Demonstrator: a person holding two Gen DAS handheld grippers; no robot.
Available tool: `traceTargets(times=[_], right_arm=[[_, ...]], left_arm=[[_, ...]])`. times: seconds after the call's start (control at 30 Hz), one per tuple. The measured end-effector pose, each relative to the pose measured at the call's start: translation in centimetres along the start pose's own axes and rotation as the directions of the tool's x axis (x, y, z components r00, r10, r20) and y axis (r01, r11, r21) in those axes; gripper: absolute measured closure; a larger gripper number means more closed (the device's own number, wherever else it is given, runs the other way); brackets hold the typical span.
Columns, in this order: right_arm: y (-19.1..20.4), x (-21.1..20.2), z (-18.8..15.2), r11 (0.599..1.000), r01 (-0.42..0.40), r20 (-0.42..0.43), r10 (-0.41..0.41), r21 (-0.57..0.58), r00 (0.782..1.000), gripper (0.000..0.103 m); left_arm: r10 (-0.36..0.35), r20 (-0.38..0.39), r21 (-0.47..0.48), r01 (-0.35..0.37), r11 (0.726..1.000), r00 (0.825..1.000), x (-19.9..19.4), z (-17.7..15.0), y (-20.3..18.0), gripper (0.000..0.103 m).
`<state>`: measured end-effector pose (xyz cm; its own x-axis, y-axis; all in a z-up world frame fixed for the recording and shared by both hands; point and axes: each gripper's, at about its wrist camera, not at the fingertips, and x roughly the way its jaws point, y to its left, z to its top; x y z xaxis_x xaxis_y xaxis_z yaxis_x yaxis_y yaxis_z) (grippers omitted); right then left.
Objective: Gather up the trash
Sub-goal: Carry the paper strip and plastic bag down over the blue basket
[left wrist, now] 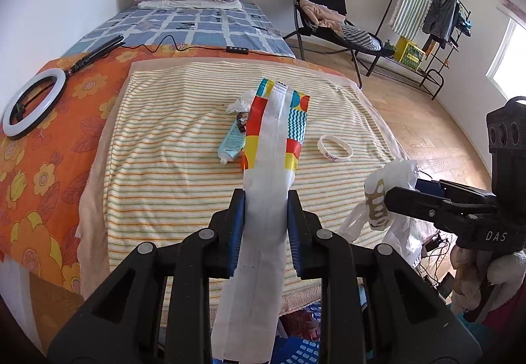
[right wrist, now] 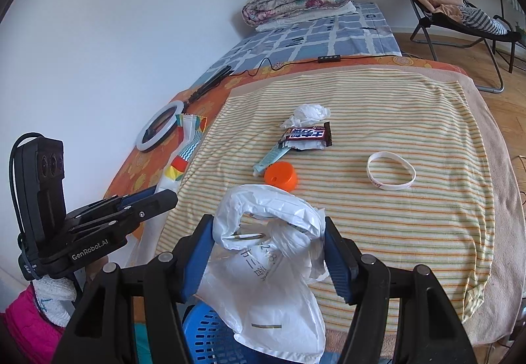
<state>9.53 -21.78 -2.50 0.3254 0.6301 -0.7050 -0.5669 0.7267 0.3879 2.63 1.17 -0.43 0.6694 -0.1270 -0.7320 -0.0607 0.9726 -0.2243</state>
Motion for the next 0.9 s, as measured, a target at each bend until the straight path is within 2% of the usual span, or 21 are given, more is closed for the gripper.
traceTargets(times=[0.2, 0.37, 0.77, 0.9], right_arm=[[0.3, -1.2, -3.6, 1.0, -0.02, -0.031, 0.02, 0.009, 0.999, 0.037], [1.3, -1.4, -6.3, 0.999, -0.014, -0.055, 0.013, -0.028, 0.998, 0.037], [1.8, 0.6, -12.5, 0.998, -0.045, -0.176, 0.039, -0.031, 0.984, 0.037], [2.0, 1.3, -13.6, 0.998, -0.042, -0.205, 0.034, -0.037, 0.978, 0.037]], left_arm=[[-0.008, -0.005, 0.003, 0.008, 1.0, 1.0, -0.9, -3.0, -0.6, 0.079], [-0.013, -0.015, 0.012, 0.013, 1.0, 1.0, -1.1, -5.7, -1.3, 0.079], [-0.025, -0.054, 0.001, 0.025, 1.0, 0.998, -0.2, -10.7, -1.3, 0.079], [-0.009, -0.06, 0.032, 0.011, 0.999, 0.998, 0.2, -11.7, -1.8, 0.079]])
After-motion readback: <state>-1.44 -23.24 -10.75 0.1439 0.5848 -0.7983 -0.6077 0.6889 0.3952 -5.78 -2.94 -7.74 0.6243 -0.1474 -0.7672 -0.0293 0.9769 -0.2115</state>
